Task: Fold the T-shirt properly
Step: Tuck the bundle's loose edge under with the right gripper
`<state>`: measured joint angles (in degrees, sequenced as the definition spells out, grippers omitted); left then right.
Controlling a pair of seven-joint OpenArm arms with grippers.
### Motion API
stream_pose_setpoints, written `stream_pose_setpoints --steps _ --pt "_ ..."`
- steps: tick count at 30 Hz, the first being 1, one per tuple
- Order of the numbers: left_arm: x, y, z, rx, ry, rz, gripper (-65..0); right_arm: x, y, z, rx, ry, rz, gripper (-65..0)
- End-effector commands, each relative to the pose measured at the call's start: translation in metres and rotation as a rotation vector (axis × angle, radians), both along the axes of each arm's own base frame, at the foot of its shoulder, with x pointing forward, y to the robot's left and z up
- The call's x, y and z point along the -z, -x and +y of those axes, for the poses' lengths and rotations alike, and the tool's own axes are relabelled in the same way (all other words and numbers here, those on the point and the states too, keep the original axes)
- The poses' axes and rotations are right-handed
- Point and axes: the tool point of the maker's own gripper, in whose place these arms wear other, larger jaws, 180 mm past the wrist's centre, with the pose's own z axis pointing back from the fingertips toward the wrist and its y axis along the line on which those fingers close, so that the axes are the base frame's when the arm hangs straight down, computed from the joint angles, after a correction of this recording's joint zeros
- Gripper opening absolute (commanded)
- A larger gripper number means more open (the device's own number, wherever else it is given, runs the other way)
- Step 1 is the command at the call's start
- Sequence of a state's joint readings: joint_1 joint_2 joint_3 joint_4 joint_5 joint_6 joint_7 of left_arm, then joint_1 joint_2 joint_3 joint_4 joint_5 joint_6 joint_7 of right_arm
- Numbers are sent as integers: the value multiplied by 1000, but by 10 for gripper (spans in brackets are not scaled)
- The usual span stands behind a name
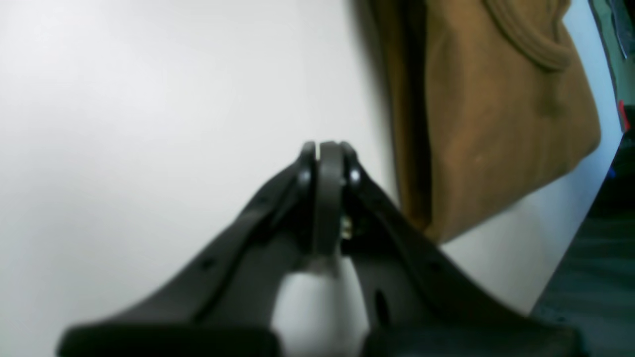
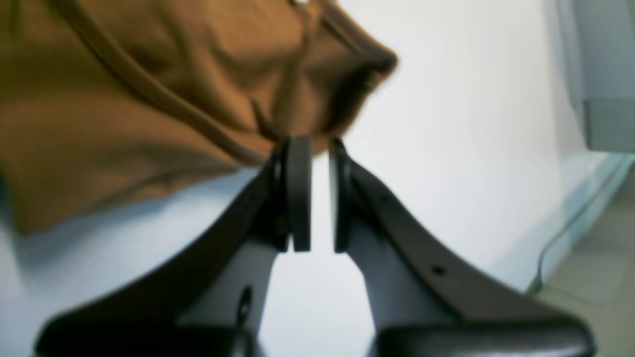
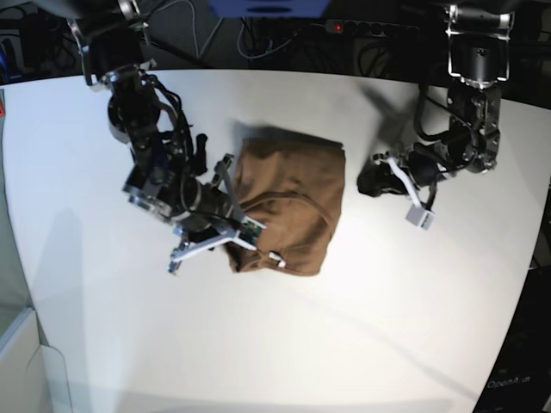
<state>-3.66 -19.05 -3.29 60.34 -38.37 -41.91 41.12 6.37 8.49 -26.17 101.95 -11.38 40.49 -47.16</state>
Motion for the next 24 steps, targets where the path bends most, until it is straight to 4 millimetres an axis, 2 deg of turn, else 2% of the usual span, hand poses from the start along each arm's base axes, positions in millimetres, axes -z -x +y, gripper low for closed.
stream_pose_setpoints --steps 1,4,7,14,24 --pt "33 36 17 71 -153 154 -630 -12 -10 2 -1 -24 -42 -595" --pt "32 35 18 70 -154 154 -630 -5 -13 13 -17 -61 -26 -595" --pt "33 36 18 70 -154 155 -630 5 -17 13 -12 -58 3 -595" --pt "33 36 17 70 -153 155 -630 11 -36 22 -30 -104 12 -595" --pt "37 45 18 72 -154 175 -630 49 -55 36 -51 -200 112 -595"
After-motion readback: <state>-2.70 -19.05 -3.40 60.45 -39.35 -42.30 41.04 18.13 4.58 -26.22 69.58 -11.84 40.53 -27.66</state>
